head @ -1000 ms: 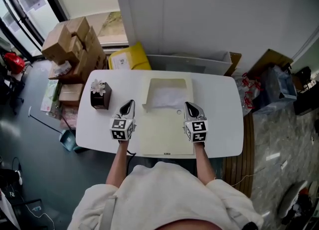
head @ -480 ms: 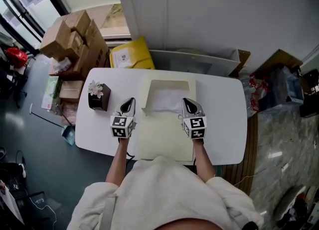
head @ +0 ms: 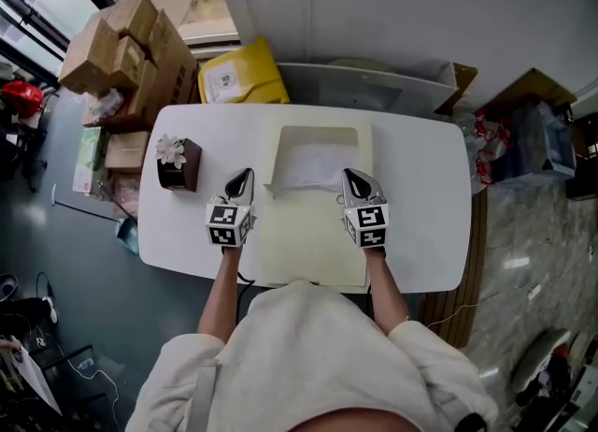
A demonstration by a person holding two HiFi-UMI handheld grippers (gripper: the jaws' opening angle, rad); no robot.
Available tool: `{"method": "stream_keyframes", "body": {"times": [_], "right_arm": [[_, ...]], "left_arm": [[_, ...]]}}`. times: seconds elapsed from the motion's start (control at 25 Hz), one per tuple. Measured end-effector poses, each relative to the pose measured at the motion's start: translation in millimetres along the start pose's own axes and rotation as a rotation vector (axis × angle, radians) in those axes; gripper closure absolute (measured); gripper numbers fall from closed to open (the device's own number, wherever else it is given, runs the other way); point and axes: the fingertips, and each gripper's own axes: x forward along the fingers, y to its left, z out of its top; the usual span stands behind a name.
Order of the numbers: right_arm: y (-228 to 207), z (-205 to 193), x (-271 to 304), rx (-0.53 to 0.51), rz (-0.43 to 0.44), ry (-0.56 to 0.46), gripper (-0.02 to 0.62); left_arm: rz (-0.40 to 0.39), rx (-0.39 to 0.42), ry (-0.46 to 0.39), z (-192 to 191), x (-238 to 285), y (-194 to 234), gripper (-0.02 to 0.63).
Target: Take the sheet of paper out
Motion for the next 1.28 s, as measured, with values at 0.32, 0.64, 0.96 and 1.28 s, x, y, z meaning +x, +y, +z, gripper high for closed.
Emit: {"method": "stream_keyframes", "body": {"times": [0.32, 0.64, 0.96, 1.28], "right_arm": [[12.3, -32.0, 10.4, -0.015, -0.038, 0.080, 0.594], [24.4, -58.6, 19.0, -0.048, -0.058, 0.149, 0.594], [48.7, -90.2, 26.8, -0.102, -0.010, 0.243, 0.594], [64.1, -118.5, 40.2, -0.230, 0.031, 0.338, 0.594]], "left_arm": [[-0.047, -0.043, 0.034, -31.3, 4.8, 9.7, 0.600], [-0.100, -0.062, 0.048, -49.2, 15.3, 9.2, 0.600], [-0.110, -0.081, 0.070, -71.7, 12.5, 11.0, 0.600], [-0.111, -0.103, 0.085, -89.4, 8.0, 13.7, 0.600]]}}
